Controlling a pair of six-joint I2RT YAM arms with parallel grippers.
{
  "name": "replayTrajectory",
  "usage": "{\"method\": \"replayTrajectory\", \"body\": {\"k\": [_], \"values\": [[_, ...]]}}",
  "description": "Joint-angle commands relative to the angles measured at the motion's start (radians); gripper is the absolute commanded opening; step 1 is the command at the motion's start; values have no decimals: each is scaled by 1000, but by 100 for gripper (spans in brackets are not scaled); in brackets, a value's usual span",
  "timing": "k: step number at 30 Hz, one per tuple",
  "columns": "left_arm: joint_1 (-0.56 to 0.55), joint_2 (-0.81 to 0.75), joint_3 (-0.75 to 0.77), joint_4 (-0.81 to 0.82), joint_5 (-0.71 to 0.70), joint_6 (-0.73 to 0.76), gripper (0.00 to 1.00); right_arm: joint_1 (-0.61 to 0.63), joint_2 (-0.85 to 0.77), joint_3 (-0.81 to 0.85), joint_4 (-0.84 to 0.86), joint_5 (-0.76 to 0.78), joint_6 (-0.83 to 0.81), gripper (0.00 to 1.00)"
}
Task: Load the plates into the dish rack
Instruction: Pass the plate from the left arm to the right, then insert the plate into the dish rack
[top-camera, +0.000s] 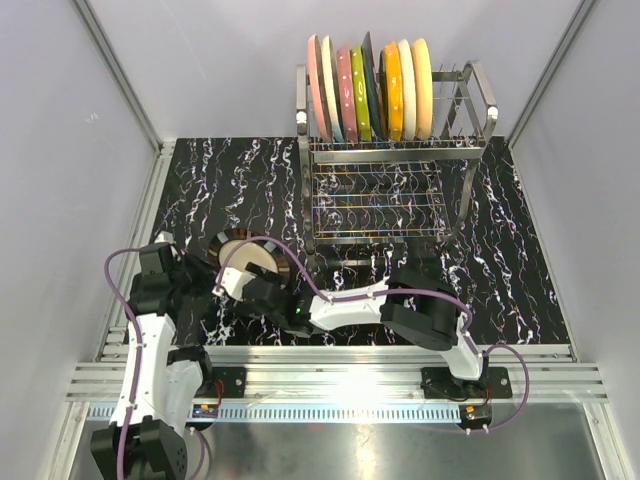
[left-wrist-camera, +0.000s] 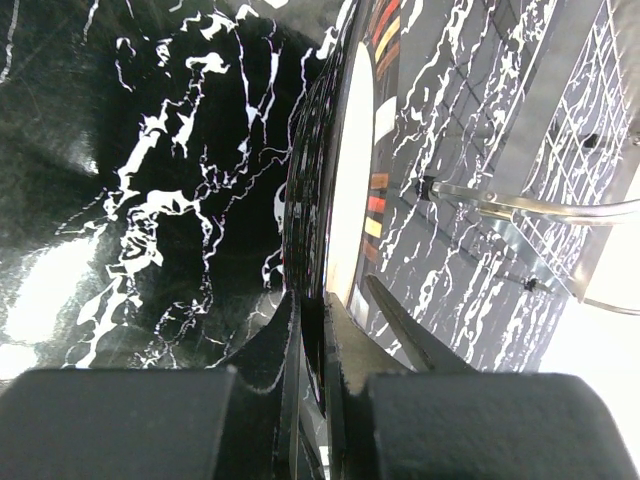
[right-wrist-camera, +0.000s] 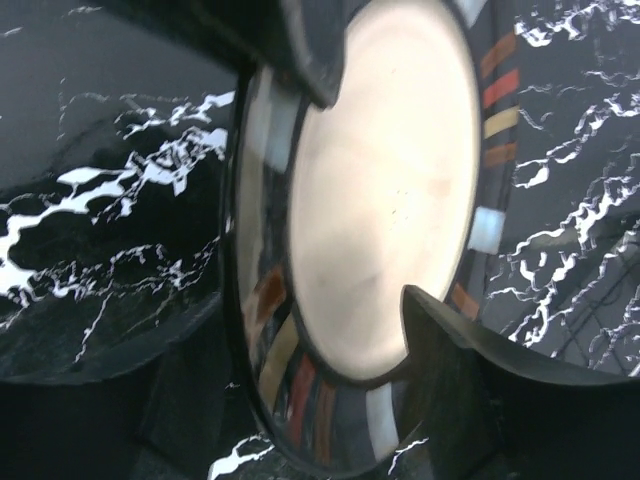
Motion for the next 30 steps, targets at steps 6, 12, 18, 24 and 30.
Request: {"method": "replayTrajectory", "body": {"k": [6,12,18,24,30], "values": [[-4,20,114,128,114,-75,0,9,-69,-29,128,79,-70,53],[-3,49,150,134,116,-85,20,25,-119,-92,158,76,-50,26],[-1,61,153,172,151,-110,33,58,-185,-110,155,53,-31,6],[-1,95,200,184,176,-112,61,91,-228,-70,93,27,-21,0],[2,182,326,187,222,-55,74,98,-328,-76,4,-4,104,0]]}}
